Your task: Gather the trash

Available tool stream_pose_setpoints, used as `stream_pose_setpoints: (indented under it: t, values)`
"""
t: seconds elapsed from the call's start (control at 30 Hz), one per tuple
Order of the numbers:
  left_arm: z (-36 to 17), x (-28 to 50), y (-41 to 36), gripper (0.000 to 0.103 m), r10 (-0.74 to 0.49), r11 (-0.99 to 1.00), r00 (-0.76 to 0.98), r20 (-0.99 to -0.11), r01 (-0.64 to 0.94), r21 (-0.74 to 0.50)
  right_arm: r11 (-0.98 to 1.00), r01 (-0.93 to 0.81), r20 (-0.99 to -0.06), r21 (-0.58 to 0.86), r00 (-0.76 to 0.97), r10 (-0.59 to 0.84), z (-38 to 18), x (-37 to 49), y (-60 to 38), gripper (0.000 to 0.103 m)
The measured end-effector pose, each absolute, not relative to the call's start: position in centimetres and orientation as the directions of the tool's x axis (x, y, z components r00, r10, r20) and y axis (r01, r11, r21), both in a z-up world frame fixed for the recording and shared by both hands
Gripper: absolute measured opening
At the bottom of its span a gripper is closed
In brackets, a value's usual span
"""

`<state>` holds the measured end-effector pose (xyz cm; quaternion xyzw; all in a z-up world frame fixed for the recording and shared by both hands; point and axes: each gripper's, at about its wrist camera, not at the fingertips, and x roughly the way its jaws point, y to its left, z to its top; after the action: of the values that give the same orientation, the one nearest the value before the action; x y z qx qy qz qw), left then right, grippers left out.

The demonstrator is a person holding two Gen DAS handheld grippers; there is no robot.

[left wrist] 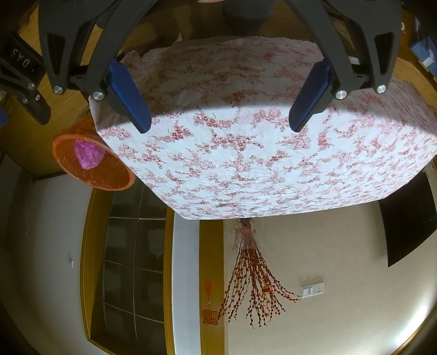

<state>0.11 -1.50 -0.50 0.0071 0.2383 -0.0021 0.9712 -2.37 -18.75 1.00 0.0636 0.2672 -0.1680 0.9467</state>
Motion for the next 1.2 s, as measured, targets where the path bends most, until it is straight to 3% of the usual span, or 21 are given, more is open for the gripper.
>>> stream_pose_setpoints:
  t: [1.2]
  values:
    - [-0.99,0.21,-1.86,0.099,0.004,1.0,0.879,-0.476,0.006,0.019,0.937,0.349,-0.532,0.031,0.799,-0.28,0.63,-2.34,-18.78,0.101]
